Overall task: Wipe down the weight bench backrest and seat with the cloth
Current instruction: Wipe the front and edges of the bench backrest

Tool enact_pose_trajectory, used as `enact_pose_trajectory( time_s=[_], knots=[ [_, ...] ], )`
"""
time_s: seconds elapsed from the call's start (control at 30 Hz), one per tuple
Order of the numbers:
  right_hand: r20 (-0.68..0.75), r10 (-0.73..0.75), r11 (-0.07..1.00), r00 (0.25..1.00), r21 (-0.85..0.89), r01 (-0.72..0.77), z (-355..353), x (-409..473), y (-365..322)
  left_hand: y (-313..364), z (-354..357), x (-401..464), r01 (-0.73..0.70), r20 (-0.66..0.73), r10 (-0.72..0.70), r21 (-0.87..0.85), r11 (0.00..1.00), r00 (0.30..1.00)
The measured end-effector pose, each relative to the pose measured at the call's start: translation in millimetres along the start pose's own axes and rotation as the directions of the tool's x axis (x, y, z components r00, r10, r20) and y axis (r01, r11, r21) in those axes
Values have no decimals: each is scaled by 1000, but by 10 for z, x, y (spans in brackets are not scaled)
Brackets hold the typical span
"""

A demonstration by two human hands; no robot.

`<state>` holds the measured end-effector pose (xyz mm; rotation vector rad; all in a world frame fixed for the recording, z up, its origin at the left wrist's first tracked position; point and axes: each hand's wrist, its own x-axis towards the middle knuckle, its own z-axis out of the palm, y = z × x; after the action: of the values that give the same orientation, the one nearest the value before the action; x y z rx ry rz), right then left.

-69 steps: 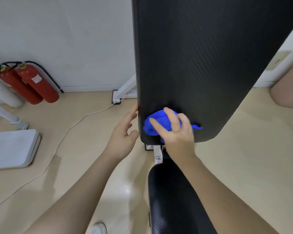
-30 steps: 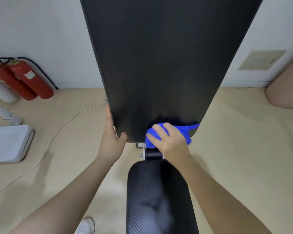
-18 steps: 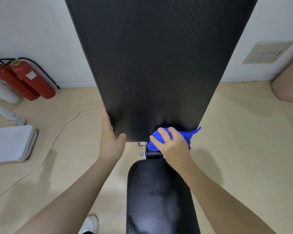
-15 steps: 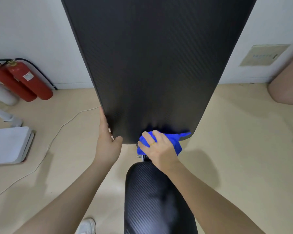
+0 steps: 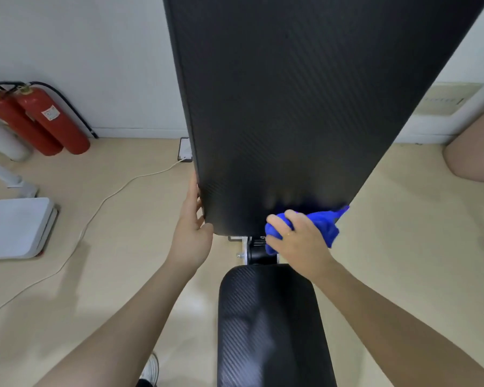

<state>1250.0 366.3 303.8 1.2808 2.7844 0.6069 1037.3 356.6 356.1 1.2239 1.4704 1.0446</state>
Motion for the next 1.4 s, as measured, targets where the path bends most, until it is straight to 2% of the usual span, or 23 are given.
enact_pose_trajectory(
  time_s=[0.03, 0.13, 0.2, 0.3, 0.43, 0.53, 0.57, 0.7, 0.8, 0.9, 1.03, 1.17, 1.23, 1.27, 1.3, 1.33, 1.4],
  knots=[
    [-12, -74, 997, 997, -28, 74, -74, 174, -147, 10, -45, 9, 7, 10, -7, -1, 1000, 1000],
    [-67, -226, 972, 972, 45, 229, -221, 593, -544, -11, -185, 67, 24, 34, -24, 2, 1000, 999],
    [6, -290, 957, 957, 32, 289, -264, 759, -687, -71, -301, 87, 57, 0, -57, 21, 998, 998],
    [-25, -319, 947, 947, 30, 320, -298, 724, -584, -159, -453, 55, 111, -23, -111, 37, 993, 994],
    [-89, -162, 986, 983, -40, 159, -350, 403, -145, -224, -581, 78, 157, 6, -158, 37, 987, 987],
    [-39, -48, 993, 998, -114, 44, -449, 341, -25, -176, -642, 140, 144, 37, -145, 30, 989, 989],
    [-37, -15, 991, 999, -132, 10, -469, 370, -65, -156, -632, 157, 138, 41, -140, 30, 990, 989],
    [0, -152, 978, 988, -144, 150, -566, 788, -538, -2, -705, 243, 61, 86, -59, -12, 998, 995],
    [56, -83, 994, 995, -61, 86, -707, 1186, -926, 99, -1021, 315, -1, 100, 7, -51, 999, 995],
    [137, 47, 993, 989, -111, -32, -987, 1438, -975, 173, -1327, 336, 0, 111, 5, -49, 999, 994],
    [-25, 288, 935, 957, -211, -286, -1680, 1788, -632, 479, -1489, 386, -44, 211, 42, 6, 999, 977],
    [-190, 386, 858, 903, -285, -427, -2322, 2157, -279, 791, -1530, 411, -100, 260, 102, -24, 995, 960],
    [-237, 389, 843, 890, -299, -448, -2458, 2254, -196, 920, -1561, 468, -119, 261, 124, -34, 992, 957],
    [-223, 357, 856, 907, -312, -413, -2475, 2268, -201, 987, -1573, 491, -129, 251, 136, -42, 991, 958],
    [-149, 311, 871, 939, -349, -345, -2437, 2246, -246, 1043, -1581, 499, -139, 241, 148, -56, 989, 959],
    [-18, 265, 888, 964, -384, -251, -2327, 2192, -329, 1081, -1584, 497, -147, 228, 160, -74, 986, 960],
    [233, 191, 924, 953, -371, -94, -2098, 2094, -491, 1124, -1607, 491, -158, 189, 179, -120, 980, 966]
  ],
)
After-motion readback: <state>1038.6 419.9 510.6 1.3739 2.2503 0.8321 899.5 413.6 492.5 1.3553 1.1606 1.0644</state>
